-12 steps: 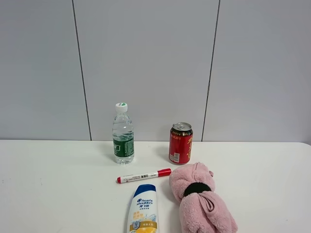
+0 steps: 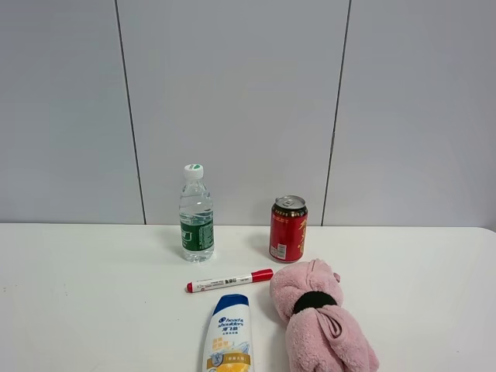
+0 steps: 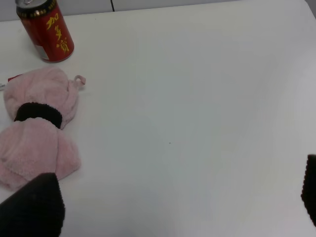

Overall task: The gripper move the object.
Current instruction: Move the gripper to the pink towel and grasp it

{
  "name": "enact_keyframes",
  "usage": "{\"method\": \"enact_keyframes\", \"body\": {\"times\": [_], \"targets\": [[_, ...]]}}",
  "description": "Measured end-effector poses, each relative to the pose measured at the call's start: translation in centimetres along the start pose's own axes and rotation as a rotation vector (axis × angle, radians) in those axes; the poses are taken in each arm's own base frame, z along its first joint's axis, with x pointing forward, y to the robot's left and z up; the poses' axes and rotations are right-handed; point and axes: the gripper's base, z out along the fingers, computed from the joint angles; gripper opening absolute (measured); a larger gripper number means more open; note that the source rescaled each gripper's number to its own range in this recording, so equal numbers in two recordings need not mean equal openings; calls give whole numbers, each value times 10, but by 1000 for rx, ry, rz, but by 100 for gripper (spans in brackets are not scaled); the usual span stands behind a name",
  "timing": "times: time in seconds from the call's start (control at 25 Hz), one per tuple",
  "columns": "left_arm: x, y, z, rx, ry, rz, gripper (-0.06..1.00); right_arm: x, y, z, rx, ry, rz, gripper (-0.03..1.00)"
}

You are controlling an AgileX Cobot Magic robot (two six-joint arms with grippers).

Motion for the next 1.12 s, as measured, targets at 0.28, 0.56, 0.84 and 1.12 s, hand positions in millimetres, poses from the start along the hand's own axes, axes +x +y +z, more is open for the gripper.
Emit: {"method": "enact_keyframes", "body": {"times": [0.28, 0.56, 0.84, 1.12], "targets": [[0, 0, 0, 0, 0, 0, 100, 0, 0, 0, 0, 0, 0, 100], [0, 0, 0, 0, 0, 0, 100, 0, 0, 0, 0, 0, 0, 100], [0, 0, 0, 0, 0, 0, 100, 0, 2, 0, -25, 0, 14, 100], [0, 0, 0, 0, 0, 0, 100, -47, 5, -15, -50, 146, 21, 100]]}}
